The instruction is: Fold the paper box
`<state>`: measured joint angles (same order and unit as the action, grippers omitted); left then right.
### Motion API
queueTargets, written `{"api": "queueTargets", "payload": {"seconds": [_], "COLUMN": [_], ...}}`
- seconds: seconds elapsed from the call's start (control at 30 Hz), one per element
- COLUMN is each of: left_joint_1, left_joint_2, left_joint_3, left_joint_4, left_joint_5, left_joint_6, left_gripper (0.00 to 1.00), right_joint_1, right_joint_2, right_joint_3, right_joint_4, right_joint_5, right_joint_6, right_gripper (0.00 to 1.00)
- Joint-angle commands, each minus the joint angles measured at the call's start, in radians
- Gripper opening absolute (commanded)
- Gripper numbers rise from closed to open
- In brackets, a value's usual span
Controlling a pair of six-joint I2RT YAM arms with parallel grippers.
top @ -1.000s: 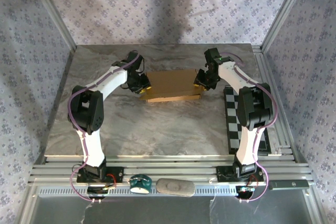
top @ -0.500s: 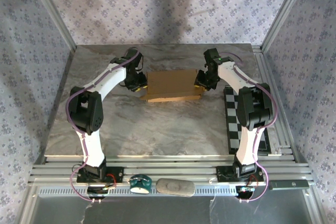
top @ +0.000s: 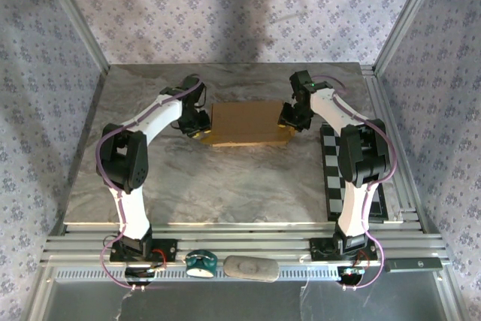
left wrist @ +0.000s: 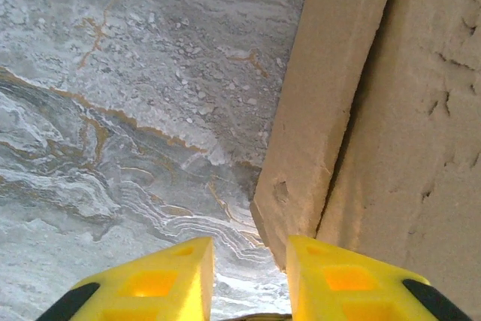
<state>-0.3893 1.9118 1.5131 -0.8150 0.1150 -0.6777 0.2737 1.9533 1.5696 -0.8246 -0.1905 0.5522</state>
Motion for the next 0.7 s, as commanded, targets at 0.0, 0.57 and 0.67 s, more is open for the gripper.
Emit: {"api": "queueTargets", "payload": {"seconds": [0.0, 0.57, 0.67], "left_joint_1": [-0.013, -0.018, -0.027], "left_joint_2": [-0.04, -0.013, 0.013], "left_joint_3": [-0.003, 0.078, 0.069], "left_joint_4": [0.001, -0.023, -0.014], "left_joint_5": [-0.002, 0.031, 0.035], "left_joint_6": [0.005, -0.008, -0.001], "left_gripper": [0.34, 0.4, 0.4], "right_joint_1": [0.004, -0.003, -0.002], "right_joint_2": [-0.012, -0.047, -0.023], "right_joint_3": [0.023, 0.016, -0.003], "right_joint_4": [-0.062, -0.081, -0.066], "right_joint_5": [0.037, 0.063, 0.059], "right_joint_6": [-0.023, -0.051, -0.056], "right_gripper": [0.36, 0.43, 0.43]}}
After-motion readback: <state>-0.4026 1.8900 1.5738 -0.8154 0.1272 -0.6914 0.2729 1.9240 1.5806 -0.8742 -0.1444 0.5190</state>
